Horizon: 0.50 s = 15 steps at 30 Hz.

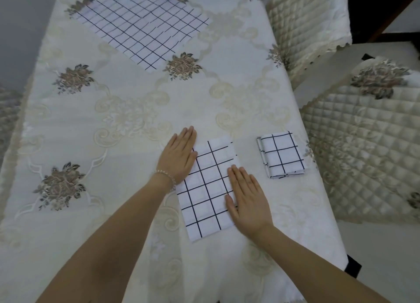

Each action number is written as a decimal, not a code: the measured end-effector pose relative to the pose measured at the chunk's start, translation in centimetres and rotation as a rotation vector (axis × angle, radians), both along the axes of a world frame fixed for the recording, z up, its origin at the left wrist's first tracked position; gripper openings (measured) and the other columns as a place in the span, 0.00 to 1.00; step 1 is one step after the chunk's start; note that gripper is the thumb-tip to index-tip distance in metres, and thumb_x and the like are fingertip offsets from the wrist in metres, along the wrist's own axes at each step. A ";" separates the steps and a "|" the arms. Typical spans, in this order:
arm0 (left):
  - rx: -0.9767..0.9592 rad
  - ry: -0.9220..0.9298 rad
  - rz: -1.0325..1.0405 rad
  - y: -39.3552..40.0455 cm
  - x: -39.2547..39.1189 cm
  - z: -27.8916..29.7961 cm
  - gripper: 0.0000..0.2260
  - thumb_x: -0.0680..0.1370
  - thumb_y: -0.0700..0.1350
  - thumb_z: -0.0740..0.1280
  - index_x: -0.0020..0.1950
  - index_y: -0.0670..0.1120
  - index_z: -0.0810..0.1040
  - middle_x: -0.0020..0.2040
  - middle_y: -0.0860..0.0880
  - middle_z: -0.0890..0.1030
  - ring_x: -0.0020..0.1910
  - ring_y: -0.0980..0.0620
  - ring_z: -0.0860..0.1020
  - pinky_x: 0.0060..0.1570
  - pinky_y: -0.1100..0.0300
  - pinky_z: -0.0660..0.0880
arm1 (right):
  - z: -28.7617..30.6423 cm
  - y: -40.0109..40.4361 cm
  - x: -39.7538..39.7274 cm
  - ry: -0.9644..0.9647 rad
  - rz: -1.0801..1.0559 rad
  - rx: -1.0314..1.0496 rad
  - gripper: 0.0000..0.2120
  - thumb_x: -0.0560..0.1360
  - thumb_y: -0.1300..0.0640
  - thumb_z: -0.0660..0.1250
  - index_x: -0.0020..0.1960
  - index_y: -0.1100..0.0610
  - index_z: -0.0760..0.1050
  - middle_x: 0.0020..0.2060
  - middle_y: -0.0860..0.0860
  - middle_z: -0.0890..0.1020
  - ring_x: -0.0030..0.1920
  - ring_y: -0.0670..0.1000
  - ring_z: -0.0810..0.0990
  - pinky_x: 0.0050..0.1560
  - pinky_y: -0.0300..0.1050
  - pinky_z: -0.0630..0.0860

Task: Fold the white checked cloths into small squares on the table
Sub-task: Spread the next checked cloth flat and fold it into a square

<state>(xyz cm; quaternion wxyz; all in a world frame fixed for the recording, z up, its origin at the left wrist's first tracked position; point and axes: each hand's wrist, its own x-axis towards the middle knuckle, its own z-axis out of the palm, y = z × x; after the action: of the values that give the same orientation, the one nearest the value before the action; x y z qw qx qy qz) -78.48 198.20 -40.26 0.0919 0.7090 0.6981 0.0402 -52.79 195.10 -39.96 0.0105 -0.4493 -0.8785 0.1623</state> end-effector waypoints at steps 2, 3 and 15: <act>0.013 -0.050 0.040 0.0 0.5 0.6 0.27 0.80 0.53 0.41 0.76 0.42 0.52 0.77 0.45 0.55 0.76 0.51 0.51 0.74 0.54 0.48 | 0.0 0.0 0.1 0.012 -0.003 -0.005 0.29 0.82 0.45 0.44 0.79 0.55 0.43 0.78 0.49 0.48 0.78 0.47 0.43 0.76 0.48 0.46; 0.030 -0.101 0.096 -0.3 0.6 1.0 0.27 0.80 0.52 0.43 0.76 0.40 0.57 0.76 0.43 0.60 0.75 0.48 0.57 0.74 0.53 0.53 | 0.1 0.0 0.0 0.013 -0.007 -0.006 0.29 0.82 0.45 0.45 0.79 0.55 0.43 0.78 0.49 0.48 0.78 0.47 0.44 0.76 0.48 0.45; -0.187 -0.690 0.892 -1.7 -0.8 5.1 0.08 0.73 0.42 0.68 0.51 0.42 0.75 0.43 0.45 0.74 0.43 0.49 0.73 0.40 0.59 0.67 | 0.1 -0.1 0.1 0.009 -0.005 0.011 0.30 0.81 0.45 0.44 0.79 0.55 0.44 0.78 0.50 0.48 0.77 0.47 0.42 0.76 0.47 0.43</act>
<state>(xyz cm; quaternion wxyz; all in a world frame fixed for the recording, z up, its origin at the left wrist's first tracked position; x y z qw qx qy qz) -79.26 196.48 -35.16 0.3511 0.2805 0.8598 0.2424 -52.67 195.03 -39.89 0.0176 -0.4508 -0.8781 0.1593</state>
